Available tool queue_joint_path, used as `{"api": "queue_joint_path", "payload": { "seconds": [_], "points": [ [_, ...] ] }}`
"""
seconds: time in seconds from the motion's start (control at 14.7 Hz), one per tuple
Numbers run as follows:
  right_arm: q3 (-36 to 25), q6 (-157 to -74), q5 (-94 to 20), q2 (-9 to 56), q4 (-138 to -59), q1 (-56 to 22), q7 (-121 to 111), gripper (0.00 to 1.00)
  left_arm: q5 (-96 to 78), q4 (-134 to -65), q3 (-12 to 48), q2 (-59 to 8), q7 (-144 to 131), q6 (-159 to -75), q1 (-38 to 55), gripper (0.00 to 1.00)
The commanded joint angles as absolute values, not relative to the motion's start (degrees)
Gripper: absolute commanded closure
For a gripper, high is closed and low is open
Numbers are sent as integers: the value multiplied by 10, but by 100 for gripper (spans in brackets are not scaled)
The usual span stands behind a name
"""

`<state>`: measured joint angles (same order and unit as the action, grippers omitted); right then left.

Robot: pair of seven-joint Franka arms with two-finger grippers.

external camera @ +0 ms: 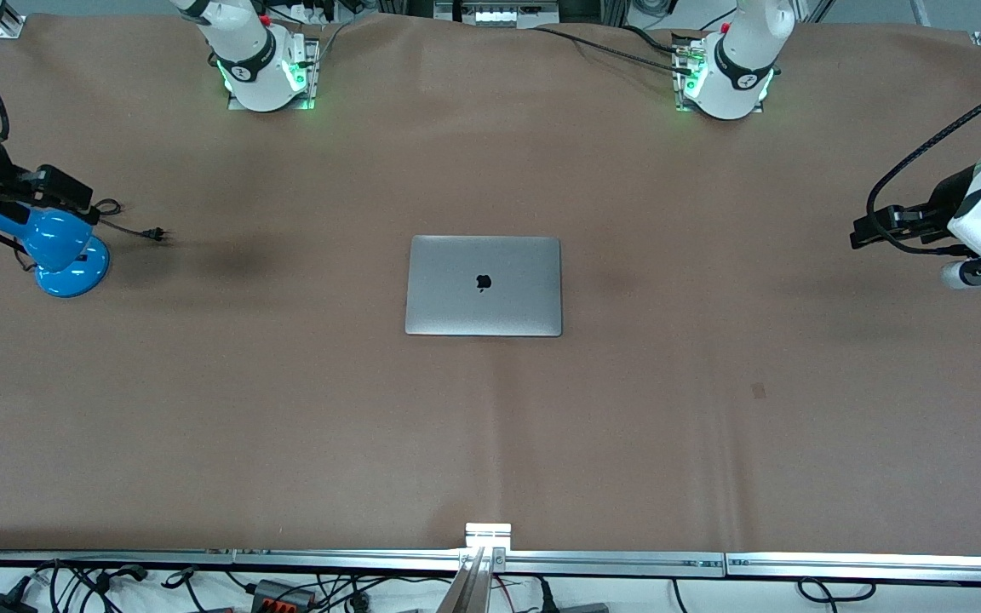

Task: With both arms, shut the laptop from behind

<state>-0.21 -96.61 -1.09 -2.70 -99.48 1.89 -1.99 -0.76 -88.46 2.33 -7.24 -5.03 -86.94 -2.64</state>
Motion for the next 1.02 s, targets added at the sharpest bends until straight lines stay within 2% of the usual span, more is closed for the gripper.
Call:
{"api": "queue_joint_path", "payload": {
  "seconds": [0.0, 0.95],
  "points": [
    [10, -973, -1, -46, -1017, 31, -34, 0, -16, -880, 25, -66, -48, -858, -27, 0],
    [9, -962, -1, -49, -1014, 32, -33, 0, -16, -878, 29, -66, -57, -845, -28, 0]
  ]
}}
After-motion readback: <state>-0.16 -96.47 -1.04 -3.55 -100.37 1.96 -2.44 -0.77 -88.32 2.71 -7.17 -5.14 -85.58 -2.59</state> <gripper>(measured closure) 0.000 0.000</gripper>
